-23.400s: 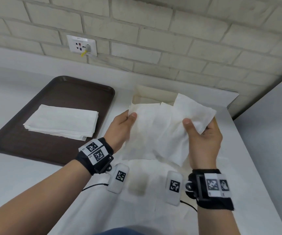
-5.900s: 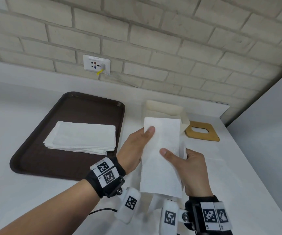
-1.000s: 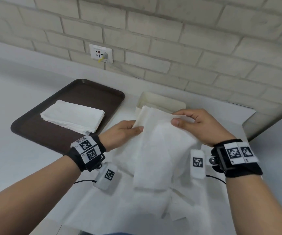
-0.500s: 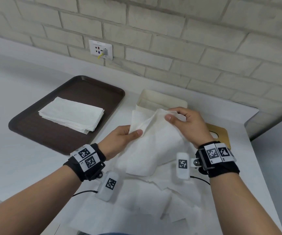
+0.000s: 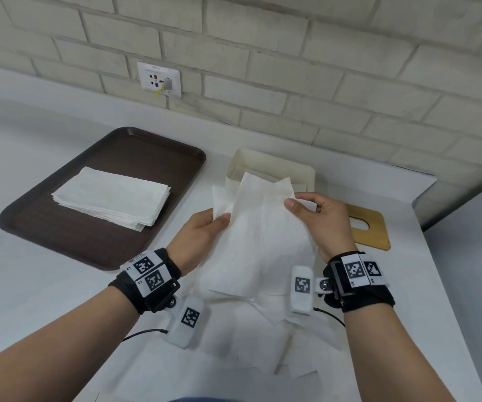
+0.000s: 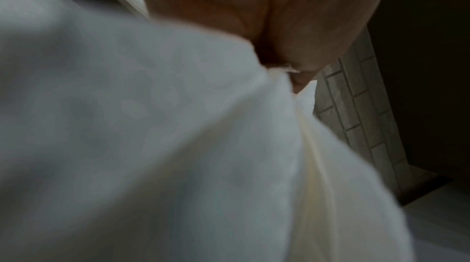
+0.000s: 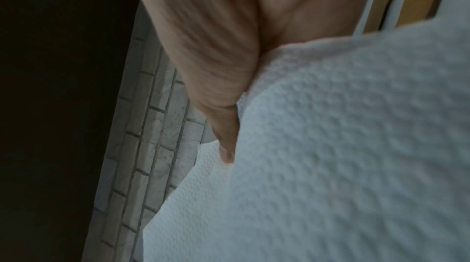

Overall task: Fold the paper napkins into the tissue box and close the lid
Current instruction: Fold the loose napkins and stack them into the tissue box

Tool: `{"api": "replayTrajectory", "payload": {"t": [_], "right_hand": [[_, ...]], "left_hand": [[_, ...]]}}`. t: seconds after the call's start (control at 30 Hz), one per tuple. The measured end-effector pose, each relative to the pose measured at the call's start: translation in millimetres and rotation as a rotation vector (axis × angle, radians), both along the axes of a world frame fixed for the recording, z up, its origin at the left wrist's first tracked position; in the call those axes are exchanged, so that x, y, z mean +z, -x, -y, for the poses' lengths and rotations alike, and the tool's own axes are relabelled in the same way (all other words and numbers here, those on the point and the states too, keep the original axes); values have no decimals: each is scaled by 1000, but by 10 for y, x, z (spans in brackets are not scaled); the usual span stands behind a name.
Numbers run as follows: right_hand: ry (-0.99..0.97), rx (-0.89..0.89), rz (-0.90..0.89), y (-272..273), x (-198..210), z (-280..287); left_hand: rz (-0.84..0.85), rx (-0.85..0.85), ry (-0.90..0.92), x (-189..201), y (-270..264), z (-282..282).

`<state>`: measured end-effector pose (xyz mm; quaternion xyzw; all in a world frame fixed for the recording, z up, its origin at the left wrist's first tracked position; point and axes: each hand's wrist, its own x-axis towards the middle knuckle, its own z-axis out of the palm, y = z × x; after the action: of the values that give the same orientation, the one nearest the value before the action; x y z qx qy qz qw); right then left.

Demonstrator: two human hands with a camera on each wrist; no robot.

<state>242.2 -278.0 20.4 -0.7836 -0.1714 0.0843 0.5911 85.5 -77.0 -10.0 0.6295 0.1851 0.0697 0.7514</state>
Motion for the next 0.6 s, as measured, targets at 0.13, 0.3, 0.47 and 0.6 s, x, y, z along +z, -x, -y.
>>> {"api": "replayTrajectory", "payload": {"t": [0.13, 0.3, 0.47, 0.6], "right_hand": [[-49, 6, -23, 28, 25, -17], [-164, 62, 49, 92, 62, -33], [-14, 311, 142, 124, 239, -28], [131, 399, 241, 90, 376, -61]], "left_hand": [[20, -35, -45, -2, 0, 5], [29, -35, -45, 10, -4, -1], [43, -87, -143, 14, 24, -11], [65, -94, -192, 32, 40, -24]]}}
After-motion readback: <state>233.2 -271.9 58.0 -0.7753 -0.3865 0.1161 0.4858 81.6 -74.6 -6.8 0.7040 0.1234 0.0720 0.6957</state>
